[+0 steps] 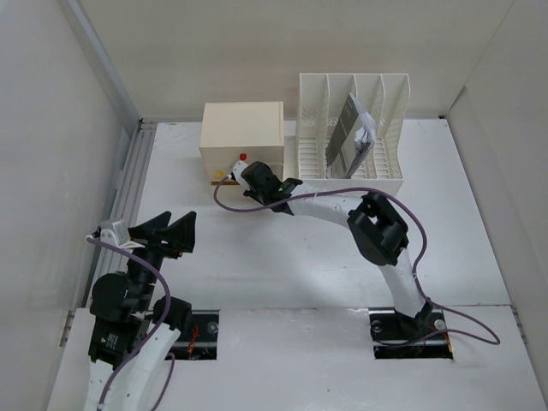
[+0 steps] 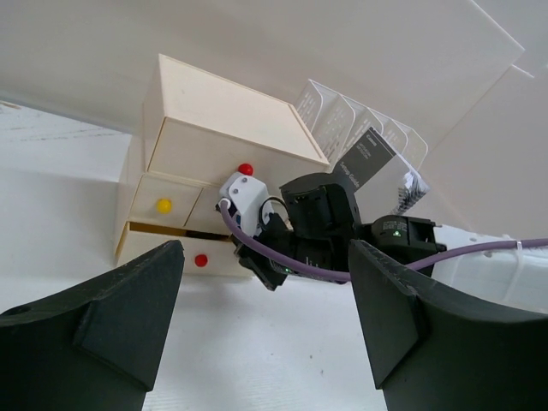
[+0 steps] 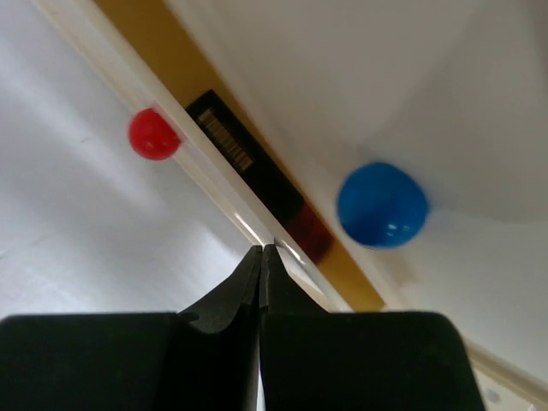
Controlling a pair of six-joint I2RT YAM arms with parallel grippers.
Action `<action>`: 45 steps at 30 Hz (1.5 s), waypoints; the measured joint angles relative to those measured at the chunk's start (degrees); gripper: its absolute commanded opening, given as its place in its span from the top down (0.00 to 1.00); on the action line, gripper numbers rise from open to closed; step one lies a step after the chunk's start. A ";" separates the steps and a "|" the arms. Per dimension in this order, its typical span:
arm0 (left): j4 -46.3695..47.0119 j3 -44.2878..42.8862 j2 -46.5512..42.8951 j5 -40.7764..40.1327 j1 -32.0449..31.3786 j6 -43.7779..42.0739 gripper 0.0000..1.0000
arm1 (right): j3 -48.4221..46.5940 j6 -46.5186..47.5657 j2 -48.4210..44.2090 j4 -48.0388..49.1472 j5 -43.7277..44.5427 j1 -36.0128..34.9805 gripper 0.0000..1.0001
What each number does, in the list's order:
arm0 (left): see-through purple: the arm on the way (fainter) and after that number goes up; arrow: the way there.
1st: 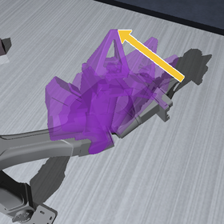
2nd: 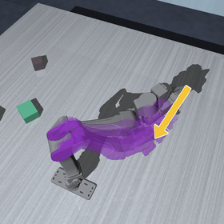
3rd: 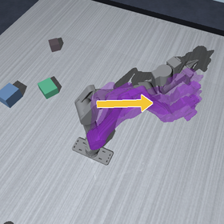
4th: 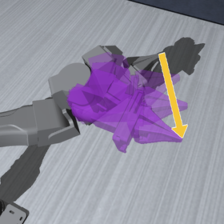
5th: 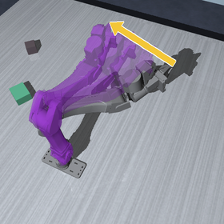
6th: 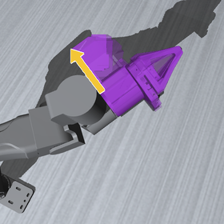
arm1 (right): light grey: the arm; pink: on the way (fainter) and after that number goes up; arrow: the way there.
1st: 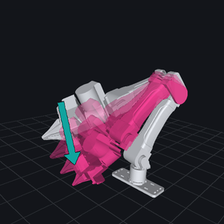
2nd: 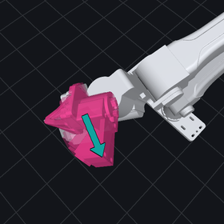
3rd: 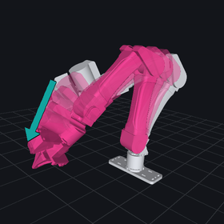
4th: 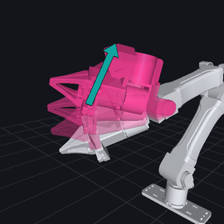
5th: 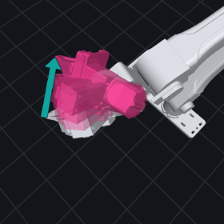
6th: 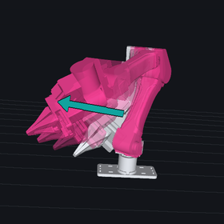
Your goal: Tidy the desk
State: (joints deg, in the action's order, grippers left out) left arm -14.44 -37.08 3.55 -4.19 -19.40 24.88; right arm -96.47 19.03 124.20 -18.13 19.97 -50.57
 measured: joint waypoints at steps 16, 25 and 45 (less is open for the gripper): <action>-0.02 0.00 -0.04 0.00 0.00 0.02 0.25 | 9.84 5.44 0.04 18.01 13.25 -0.68 1.00; 0.00 0.00 -0.48 -0.02 0.00 0.02 0.25 | 15.56 12.83 -0.37 24.33 13.46 -0.76 1.00; 0.13 0.00 0.94 0.26 0.00 -0.02 0.01 | 18.12 14.88 -39.54 0.31 -20.90 -0.74 0.00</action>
State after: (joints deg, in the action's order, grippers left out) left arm -14.31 -37.08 4.49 -3.92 -19.40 24.86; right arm -78.35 33.91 84.66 -17.82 -0.93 -51.31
